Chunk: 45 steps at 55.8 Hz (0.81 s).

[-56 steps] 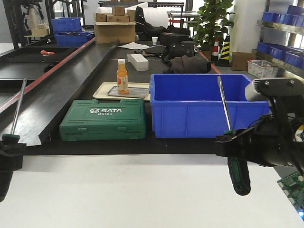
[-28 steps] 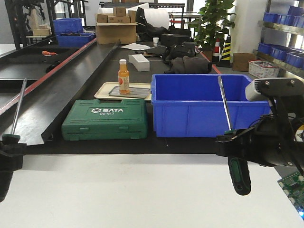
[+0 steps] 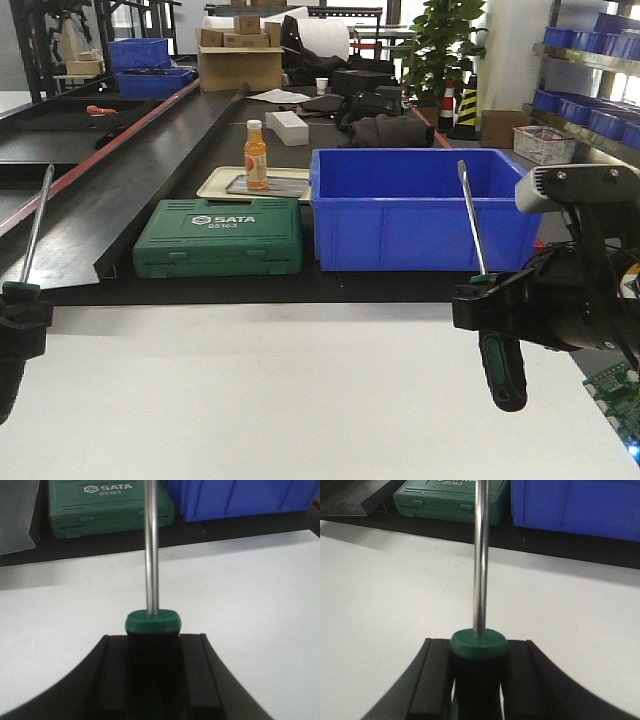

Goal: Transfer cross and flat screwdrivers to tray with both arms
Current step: 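Drive the base away from the table holding both screwdrivers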

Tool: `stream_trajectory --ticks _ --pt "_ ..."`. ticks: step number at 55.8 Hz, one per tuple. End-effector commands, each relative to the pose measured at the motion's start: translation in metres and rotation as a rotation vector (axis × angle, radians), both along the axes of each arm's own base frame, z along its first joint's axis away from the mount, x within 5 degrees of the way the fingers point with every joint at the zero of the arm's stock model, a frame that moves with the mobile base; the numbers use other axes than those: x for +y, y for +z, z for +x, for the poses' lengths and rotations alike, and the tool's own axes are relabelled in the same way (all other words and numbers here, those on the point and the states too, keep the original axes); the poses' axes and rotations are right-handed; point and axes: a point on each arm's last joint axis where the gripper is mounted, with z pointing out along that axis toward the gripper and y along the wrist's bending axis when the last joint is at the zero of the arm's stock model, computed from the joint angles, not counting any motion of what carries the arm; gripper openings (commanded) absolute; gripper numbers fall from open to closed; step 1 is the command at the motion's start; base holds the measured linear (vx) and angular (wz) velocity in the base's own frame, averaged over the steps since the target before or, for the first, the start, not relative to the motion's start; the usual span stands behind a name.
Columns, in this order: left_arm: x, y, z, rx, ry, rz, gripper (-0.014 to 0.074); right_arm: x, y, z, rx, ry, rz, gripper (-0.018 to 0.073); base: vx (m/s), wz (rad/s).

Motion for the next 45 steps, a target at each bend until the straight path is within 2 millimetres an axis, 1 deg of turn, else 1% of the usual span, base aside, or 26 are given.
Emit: stream_trajectory --ticks 1,27,36,45 --pt "0.0010 0.0227 -0.0027 -0.131 0.025 -0.042 -0.0003 -0.0034 0.0274 -0.0035 -0.144 -0.018 0.040 -0.0008 -0.20 -0.17" --pt "0.0009 0.0226 -0.0027 -0.130 0.025 -0.042 -0.0003 -0.0034 0.0274 -0.0035 -0.144 -0.018 0.040 -0.0008 -0.25 -0.24" --pt "0.0009 0.0226 -0.0027 -0.130 0.025 -0.042 -0.0003 -0.0034 0.0274 -0.0035 -0.144 -0.018 0.040 -0.0008 -0.23 -0.40" --pt "0.0009 0.0226 -0.0027 -0.130 0.025 -0.042 -0.0003 -0.0034 0.0274 -0.0035 -0.144 -0.018 0.040 -0.0008 -0.18 -0.57"
